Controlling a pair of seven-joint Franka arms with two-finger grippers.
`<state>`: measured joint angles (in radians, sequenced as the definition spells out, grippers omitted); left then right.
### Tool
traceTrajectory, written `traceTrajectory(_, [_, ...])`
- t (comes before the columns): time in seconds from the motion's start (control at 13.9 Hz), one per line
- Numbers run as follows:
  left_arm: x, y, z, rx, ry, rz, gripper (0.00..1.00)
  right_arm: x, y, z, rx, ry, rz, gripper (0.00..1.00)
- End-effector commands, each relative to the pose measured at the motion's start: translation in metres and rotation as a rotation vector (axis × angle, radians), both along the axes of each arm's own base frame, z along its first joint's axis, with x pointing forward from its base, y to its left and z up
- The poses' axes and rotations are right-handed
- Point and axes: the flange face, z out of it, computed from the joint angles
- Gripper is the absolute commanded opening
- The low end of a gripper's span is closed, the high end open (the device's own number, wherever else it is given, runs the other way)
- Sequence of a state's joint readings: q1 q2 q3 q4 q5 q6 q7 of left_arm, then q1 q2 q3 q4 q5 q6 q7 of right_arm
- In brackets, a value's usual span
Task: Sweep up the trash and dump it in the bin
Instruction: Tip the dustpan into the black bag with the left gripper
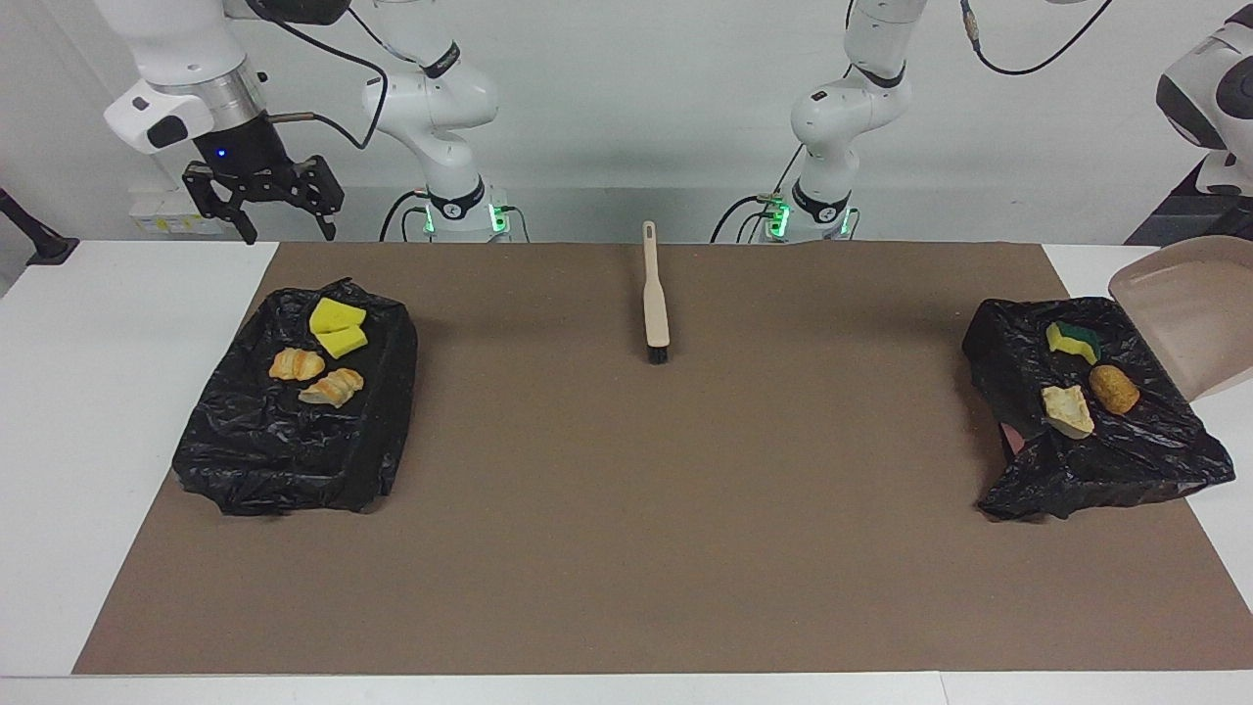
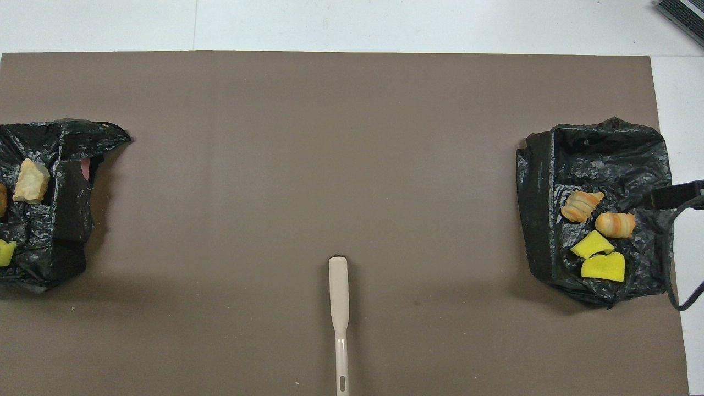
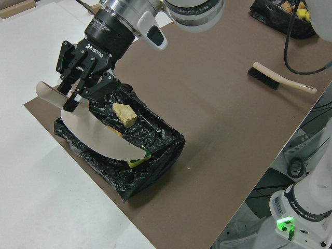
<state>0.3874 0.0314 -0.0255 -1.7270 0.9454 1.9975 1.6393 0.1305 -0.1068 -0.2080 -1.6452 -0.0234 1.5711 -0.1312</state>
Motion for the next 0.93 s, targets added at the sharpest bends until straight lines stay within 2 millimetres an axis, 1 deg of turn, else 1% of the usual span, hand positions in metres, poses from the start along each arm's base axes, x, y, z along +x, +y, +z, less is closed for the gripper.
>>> traceTrajectory(0.0, [-0.003, -0.031, -0.007, -0.112, -0.046, 0.092, 0.0, -0.001, 0.0, -0.001, 0.013, 0.043, 0.023, 1.0])
traceTrajectory(0.14, [-0.002, -0.054, -0.017, -0.209, -0.093, 0.185, 0.0, -0.002, -0.003, 0.001, 0.019, 0.039, 0.017, 1.0])
traceTrajectory(0.29, [0.0, -0.081, -0.026, -0.318, -0.154, 0.299, 0.0, -0.001, 0.0, 0.002, 0.011, 0.039, 0.021, 1.0])
traceTrajectory(0.43, [-0.004, -0.12, -0.035, -0.42, -0.252, 0.527, 0.0, -0.001, 0.004, 0.012, 0.001, 0.023, 0.031, 1.0])
traceTrajectory(0.5, [-0.006, -0.142, -0.038, -0.439, -0.285, 0.618, 0.0, -0.002, 0.005, 0.012, 0.003, 0.024, 0.031, 1.0])
traceTrajectory(0.65, [-0.007, -0.2, -0.044, -0.496, -0.342, 0.78, 0.0, -0.005, 0.005, 0.012, 0.007, 0.024, 0.032, 1.0])
traceTrajectory(0.86, [-0.009, -0.278, -0.048, -0.572, -0.445, 1.008, 0.0, -0.005, 0.001, 0.012, 0.016, 0.023, 0.022, 1.0])
